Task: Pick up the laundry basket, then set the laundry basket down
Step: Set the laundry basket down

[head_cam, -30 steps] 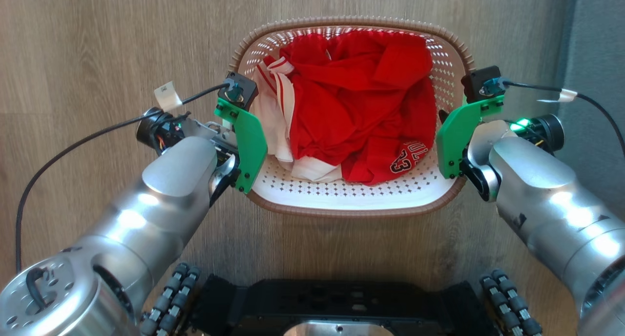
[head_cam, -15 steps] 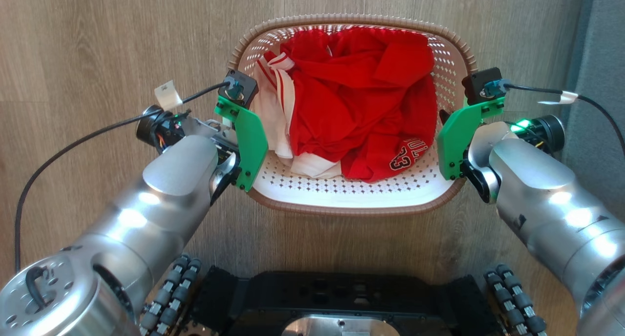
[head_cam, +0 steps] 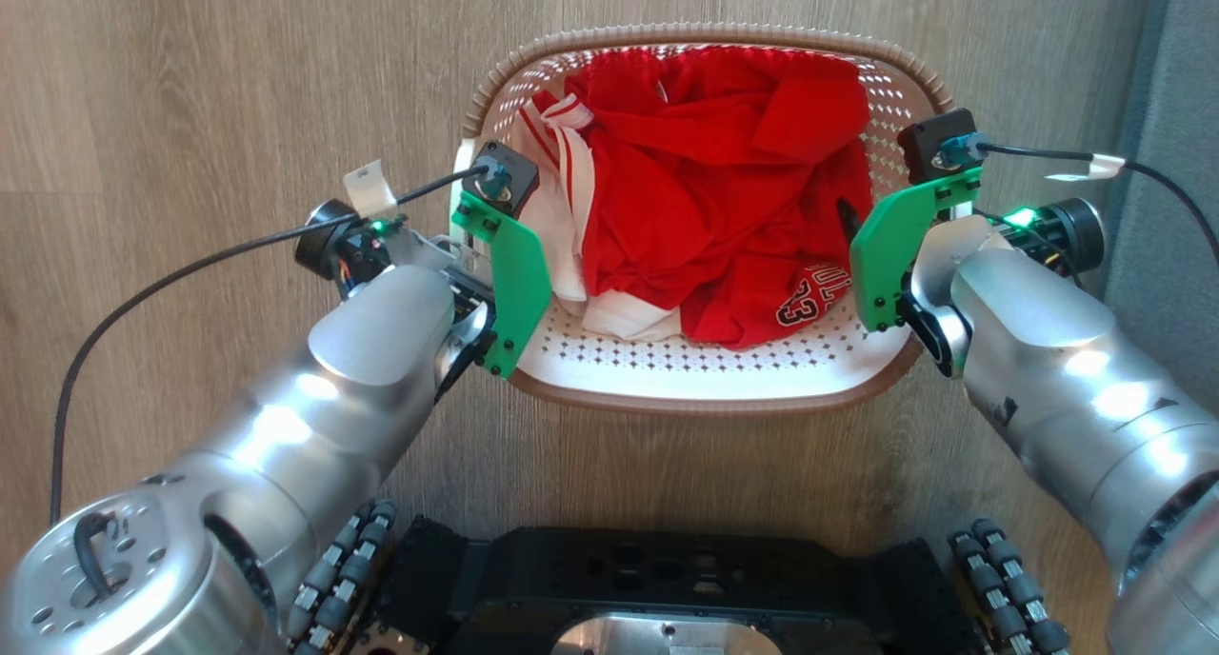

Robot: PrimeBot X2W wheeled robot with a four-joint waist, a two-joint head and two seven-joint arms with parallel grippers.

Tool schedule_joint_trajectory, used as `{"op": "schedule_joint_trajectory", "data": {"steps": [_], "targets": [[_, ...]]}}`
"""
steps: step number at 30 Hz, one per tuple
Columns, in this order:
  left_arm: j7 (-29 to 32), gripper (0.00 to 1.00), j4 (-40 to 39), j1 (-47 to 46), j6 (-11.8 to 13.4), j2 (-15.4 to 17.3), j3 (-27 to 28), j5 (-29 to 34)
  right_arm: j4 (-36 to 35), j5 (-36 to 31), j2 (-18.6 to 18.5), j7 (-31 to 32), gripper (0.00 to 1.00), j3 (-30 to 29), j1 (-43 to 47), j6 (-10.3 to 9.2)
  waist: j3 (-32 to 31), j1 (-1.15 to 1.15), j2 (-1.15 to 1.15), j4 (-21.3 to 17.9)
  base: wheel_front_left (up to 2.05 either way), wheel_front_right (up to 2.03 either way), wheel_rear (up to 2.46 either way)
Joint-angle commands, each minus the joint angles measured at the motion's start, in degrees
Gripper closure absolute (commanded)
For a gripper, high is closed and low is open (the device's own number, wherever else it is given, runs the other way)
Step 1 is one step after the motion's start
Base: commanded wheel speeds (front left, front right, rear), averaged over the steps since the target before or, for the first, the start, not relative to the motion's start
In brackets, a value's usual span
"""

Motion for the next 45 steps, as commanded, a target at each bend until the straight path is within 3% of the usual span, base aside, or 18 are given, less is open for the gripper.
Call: {"op": "schedule_joint_trajectory", "data": {"steps": [1,2,27,35,45], "targets": [[0.14,0.06,-1.07,0.97,0.31,-0.12,0.26,0.31,-0.43,0.0,1.95,-0.62,0.0,0.53,3.06,0.41,-0.08,0.0,0.0,-0.01,0.0,0.0,0.0],[0.32,0.0,-1.0,0.98,0.48,-0.12,0.26,0.19,-0.27,0.06,2.03,-0.66,0.0,0.56,3.03,0.41,-0.14,0.0,0.0,-0.01,0.0,0.0,0.0],[1.7,0.0,1.68,2.57,2.04,-0.13,0.24,3.24,4.72,0.22,4.35,2.18,0.0,0.9,3.26,0.41,-5.43,0.0,0.0,-0.35,0.0,0.0,0.0],[1.13,0.0,3.1,4.43,1.72,-0.13,0.24,2.75,5.16,0.11,4.71,2.96,0.0,0.3,4.74,0.41,-10.12,0.0,0.0,-0.84,0.0,0.0,0.0],[-2.09,0.0,7.85,9.84,1.35,-0.13,0.51,0.06,5.07,1.47,5.67,2.9,0.0,-0.69,9.74,0.41,-21.81,0.0,0.0,-2.51,0.0,0.0,0.0]]}}
